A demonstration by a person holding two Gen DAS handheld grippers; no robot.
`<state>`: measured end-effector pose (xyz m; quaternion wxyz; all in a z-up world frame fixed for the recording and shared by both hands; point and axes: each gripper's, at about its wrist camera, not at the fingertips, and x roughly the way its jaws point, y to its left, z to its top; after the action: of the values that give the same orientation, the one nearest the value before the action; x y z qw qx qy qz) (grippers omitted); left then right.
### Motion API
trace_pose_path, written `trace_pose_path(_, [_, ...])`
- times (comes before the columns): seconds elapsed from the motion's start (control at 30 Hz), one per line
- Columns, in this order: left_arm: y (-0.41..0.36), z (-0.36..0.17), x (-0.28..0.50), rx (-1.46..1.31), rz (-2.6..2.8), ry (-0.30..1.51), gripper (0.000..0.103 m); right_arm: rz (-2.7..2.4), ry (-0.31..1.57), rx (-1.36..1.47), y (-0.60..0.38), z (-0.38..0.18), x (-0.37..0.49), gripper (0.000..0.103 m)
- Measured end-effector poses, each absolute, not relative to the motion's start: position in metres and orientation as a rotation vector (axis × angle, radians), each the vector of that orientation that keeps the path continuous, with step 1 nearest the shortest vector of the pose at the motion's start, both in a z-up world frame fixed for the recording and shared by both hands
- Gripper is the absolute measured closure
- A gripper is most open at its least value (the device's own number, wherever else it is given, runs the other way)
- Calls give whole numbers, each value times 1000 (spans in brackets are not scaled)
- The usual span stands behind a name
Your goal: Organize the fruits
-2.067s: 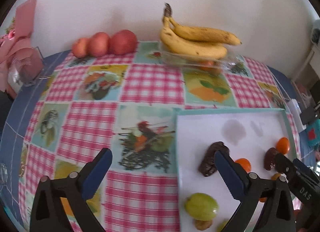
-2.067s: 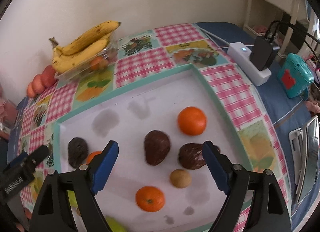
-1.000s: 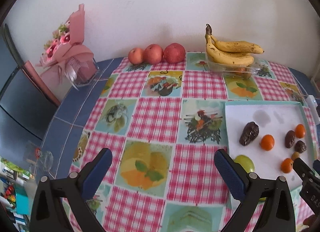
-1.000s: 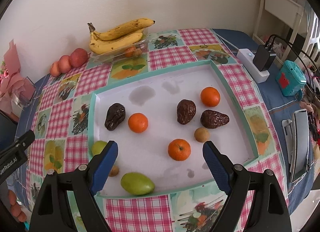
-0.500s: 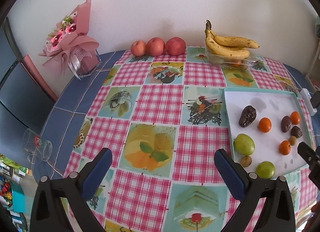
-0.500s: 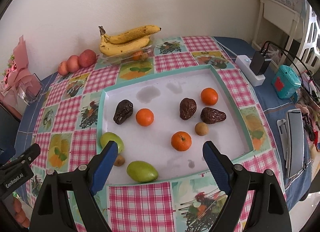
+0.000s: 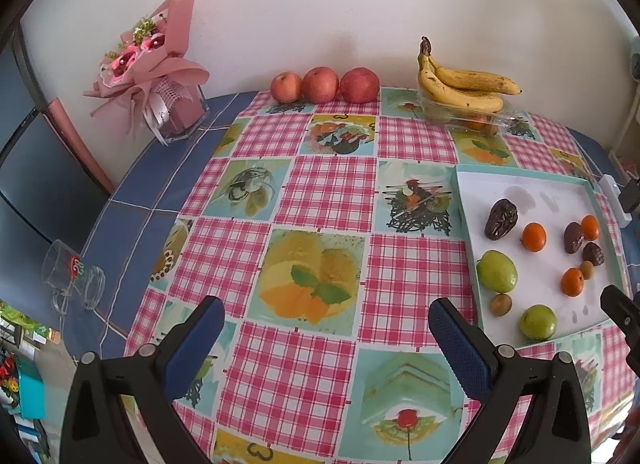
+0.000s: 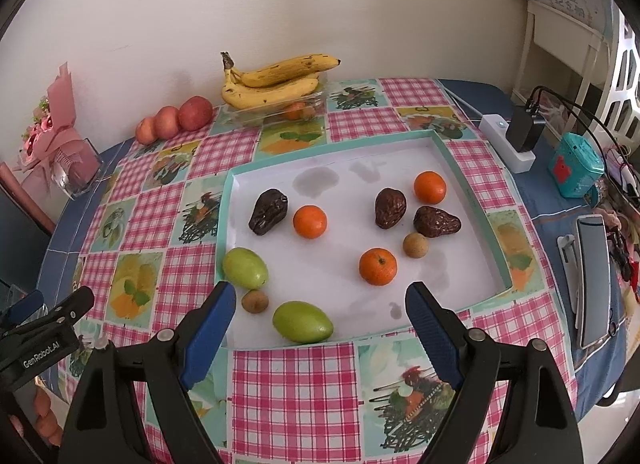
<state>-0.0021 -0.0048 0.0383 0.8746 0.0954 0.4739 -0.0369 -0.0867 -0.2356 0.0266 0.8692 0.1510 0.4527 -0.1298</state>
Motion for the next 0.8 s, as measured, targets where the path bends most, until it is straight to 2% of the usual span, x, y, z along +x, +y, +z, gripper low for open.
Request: trace_pose_path(0.8, [-2,42,-3,192,-76,984,0,-234,950,265,-218,27,-88,16])
